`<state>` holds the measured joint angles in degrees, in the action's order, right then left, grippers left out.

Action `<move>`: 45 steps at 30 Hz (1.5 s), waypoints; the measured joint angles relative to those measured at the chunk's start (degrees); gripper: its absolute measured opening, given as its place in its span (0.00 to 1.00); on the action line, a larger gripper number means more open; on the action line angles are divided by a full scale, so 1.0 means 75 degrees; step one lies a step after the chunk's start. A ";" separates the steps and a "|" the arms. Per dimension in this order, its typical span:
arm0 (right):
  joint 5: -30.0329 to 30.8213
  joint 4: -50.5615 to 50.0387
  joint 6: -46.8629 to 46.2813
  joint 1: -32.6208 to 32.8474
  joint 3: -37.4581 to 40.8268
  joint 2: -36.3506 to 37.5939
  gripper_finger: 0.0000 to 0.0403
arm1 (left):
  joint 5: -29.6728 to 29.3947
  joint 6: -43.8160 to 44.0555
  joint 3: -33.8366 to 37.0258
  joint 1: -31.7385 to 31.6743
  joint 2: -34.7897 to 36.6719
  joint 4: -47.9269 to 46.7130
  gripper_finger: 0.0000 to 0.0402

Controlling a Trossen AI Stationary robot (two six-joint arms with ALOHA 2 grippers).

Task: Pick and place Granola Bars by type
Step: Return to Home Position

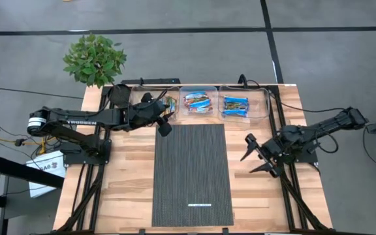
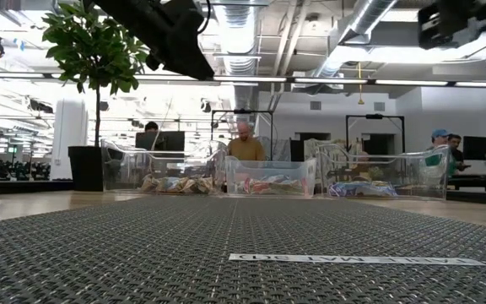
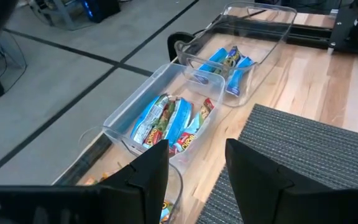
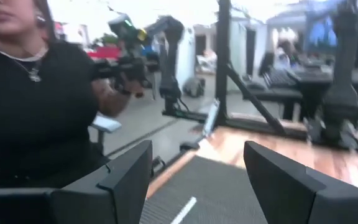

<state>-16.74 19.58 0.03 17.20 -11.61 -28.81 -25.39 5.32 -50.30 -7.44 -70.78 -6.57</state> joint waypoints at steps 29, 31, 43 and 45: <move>-0.0377 -0.1630 0.0671 -0.0127 0.1488 0.3535 0.62 | -0.0001 0.0212 0.0000 -0.0003 -0.0009 -0.0316 0.38; -0.0374 -0.1970 0.0827 -0.0127 0.1491 0.3719 0.62 | -0.0003 0.0283 -0.0003 -0.0003 -0.0009 -0.0376 0.38; -0.0065 -0.2185 0.1163 -0.0522 0.1494 0.3478 0.62 | -0.0475 0.0326 -0.0003 0.0098 -0.0009 -0.0391 0.38; 0.0106 -0.2202 0.1152 -0.0611 0.1494 0.3428 0.62 | -0.0560 0.0308 -0.0003 0.0198 0.0012 -0.0390 0.38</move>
<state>-15.95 3.07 8.67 12.62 -0.40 -3.10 -29.59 7.63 -50.33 -5.95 -70.70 -9.49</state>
